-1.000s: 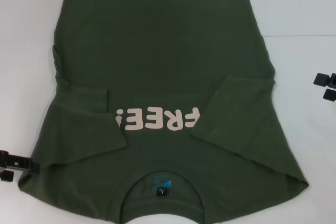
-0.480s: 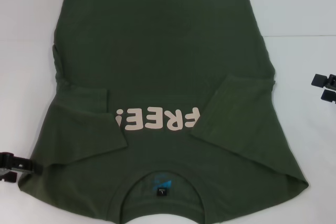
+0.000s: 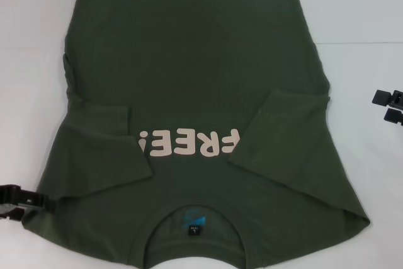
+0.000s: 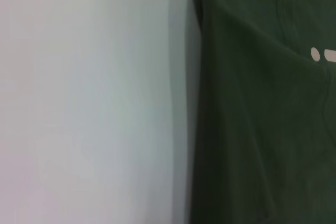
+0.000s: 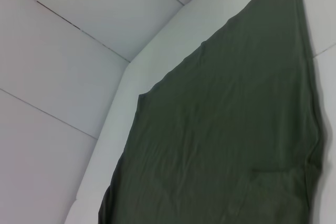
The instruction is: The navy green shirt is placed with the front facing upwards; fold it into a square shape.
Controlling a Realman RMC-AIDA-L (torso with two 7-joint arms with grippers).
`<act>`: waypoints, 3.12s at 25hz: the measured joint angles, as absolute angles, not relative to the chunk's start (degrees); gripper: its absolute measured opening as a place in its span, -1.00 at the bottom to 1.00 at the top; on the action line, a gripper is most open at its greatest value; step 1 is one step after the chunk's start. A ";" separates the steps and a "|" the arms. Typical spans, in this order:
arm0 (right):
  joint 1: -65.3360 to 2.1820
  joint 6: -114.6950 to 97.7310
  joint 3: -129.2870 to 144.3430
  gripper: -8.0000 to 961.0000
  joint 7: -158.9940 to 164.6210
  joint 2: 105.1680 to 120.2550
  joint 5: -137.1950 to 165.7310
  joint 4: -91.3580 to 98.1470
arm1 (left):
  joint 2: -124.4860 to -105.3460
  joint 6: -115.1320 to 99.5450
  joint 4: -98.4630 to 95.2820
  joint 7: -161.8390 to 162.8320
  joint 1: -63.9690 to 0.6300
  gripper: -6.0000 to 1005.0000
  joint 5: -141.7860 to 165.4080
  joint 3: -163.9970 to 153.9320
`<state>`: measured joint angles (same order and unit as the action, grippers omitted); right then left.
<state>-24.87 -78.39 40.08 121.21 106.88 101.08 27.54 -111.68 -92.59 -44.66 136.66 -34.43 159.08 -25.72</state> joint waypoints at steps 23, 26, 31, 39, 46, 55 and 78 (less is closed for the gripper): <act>-24.96 -78.36 40.25 0.93 121.11 106.92 101.07 27.51 | -111.44 -93.28 -41.25 136.91 -36.35 0.77 157.75 -25.84; -24.96 -78.33 40.25 0.94 121.11 106.94 101.07 27.50 | -111.39 -93.64 -40.15 136.89 -36.69 0.77 156.97 -25.84; -24.96 -78.26 40.25 0.94 121.11 106.96 101.07 27.54 | -111.31 -93.69 -39.15 136.85 -37.17 0.77 156.43 -25.79; -24.96 -78.13 40.25 0.93 121.11 106.96 101.07 27.59 | -111.24 -93.77 -38.26 137.02 -37.49 0.77 156.04 -26.01; -25.01 -78.14 40.33 0.93 121.11 107.03 101.07 27.60 | -110.96 -93.48 -39.14 137.82 -37.31 0.77 156.28 -26.25; -25.42 -78.28 40.28 0.93 121.11 107.05 101.07 27.68 | -111.49 -93.93 -38.64 137.90 -38.19 0.74 156.39 -28.64; -25.49 -78.53 39.88 0.93 121.11 107.05 101.07 27.59 | -112.53 -92.27 -39.55 137.80 -38.92 -0.17 156.74 -31.04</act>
